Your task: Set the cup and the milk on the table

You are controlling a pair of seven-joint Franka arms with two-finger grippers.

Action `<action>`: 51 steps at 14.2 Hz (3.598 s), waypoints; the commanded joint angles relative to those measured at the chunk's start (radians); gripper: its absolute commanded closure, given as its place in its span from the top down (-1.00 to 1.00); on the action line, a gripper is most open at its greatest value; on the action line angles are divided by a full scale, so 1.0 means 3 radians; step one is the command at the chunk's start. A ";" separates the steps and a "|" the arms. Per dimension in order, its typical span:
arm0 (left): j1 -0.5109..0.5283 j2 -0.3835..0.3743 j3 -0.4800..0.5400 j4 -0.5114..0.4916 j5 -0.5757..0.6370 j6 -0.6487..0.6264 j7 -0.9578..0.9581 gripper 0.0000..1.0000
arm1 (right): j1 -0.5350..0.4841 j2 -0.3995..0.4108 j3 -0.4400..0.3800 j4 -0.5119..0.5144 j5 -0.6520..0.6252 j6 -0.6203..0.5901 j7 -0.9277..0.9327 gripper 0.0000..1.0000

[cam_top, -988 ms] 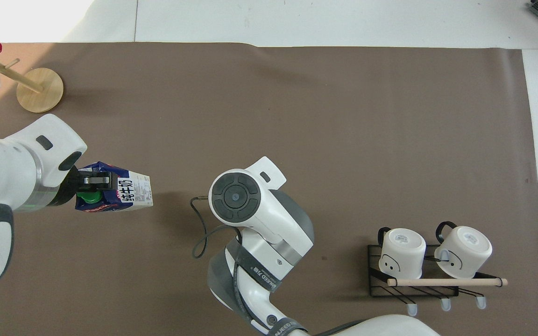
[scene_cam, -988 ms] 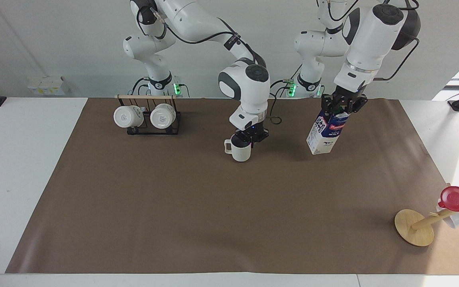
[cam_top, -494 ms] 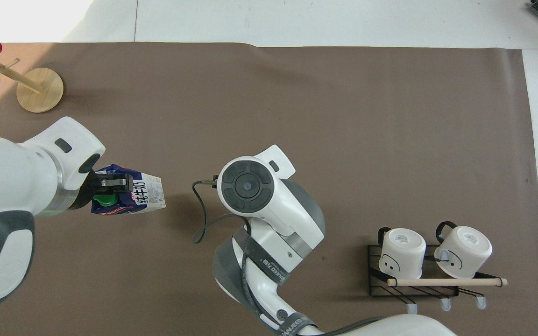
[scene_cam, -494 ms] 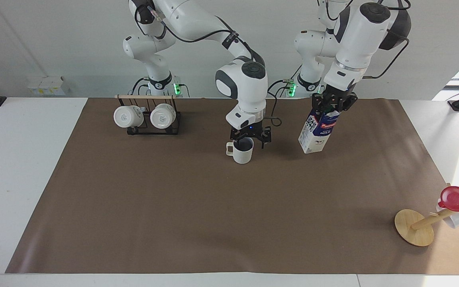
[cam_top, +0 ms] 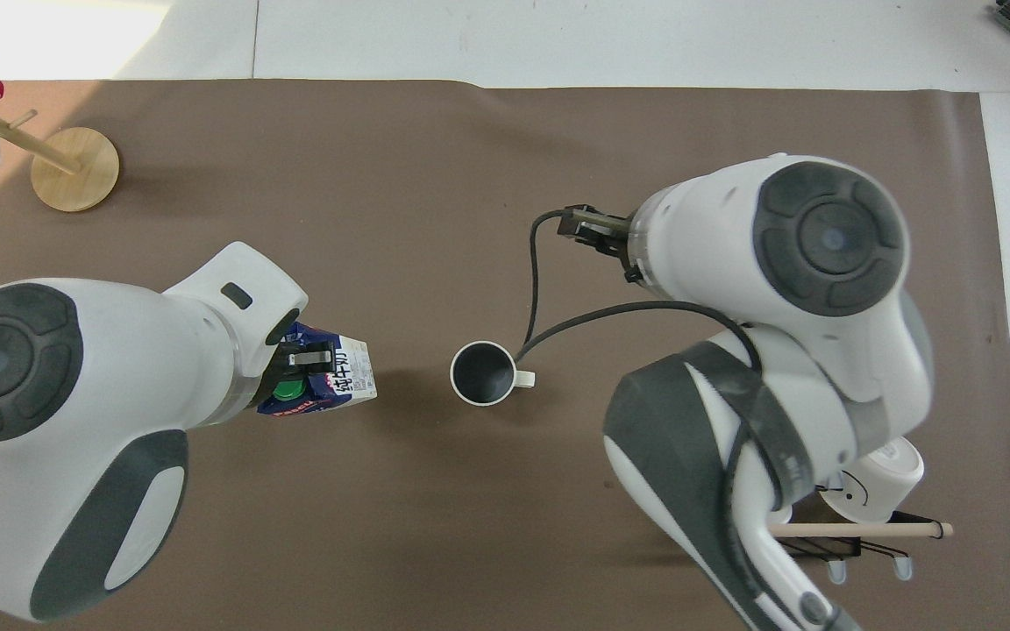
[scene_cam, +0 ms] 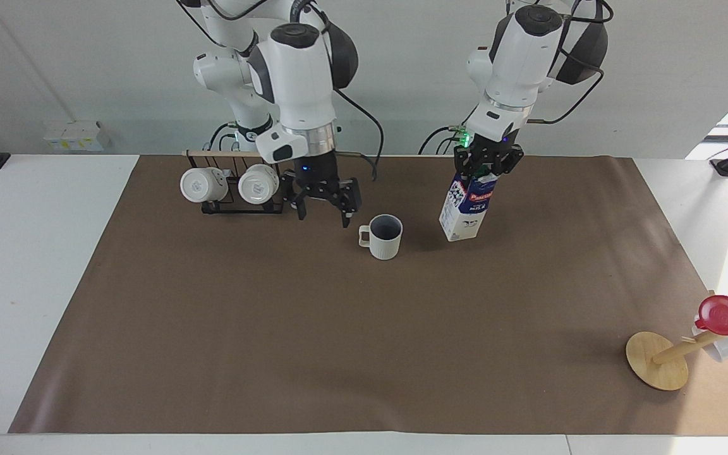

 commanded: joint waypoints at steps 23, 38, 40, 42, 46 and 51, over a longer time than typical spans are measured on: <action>-0.0525 0.0252 0.0052 -0.0459 0.0271 0.0733 -0.0545 0.07 | -0.1071 -0.0434 -0.0016 0.0514 0.0295 -0.1829 -0.1810 1.00; -0.0168 0.0150 0.0149 0.0583 0.0107 -0.0723 -0.0200 1.00 | -0.1091 -0.0440 -0.0041 0.0499 0.0341 -0.1819 -0.1779 1.00; 0.0148 0.0155 0.0154 0.0854 0.0107 -0.0973 0.0321 1.00 | -0.1091 -0.0440 -0.0041 0.0499 0.0341 -0.1814 -0.1779 1.00; 0.0480 0.0155 0.0154 0.0993 0.0107 -0.1122 0.0868 1.00 | -0.1091 -0.0440 -0.0041 0.0499 0.0341 -0.1819 -0.1779 1.00; 0.0890 0.0150 0.0154 0.1167 0.0107 -0.1353 0.1442 1.00 | -0.1091 -0.0440 -0.0041 0.0499 0.0341 -0.1819 -0.1779 1.00; 0.1096 0.0129 0.0154 0.1177 0.0112 -0.1516 0.1633 1.00 | -0.1091 -0.0435 -0.0041 0.0499 0.0341 -0.1819 -0.1779 1.00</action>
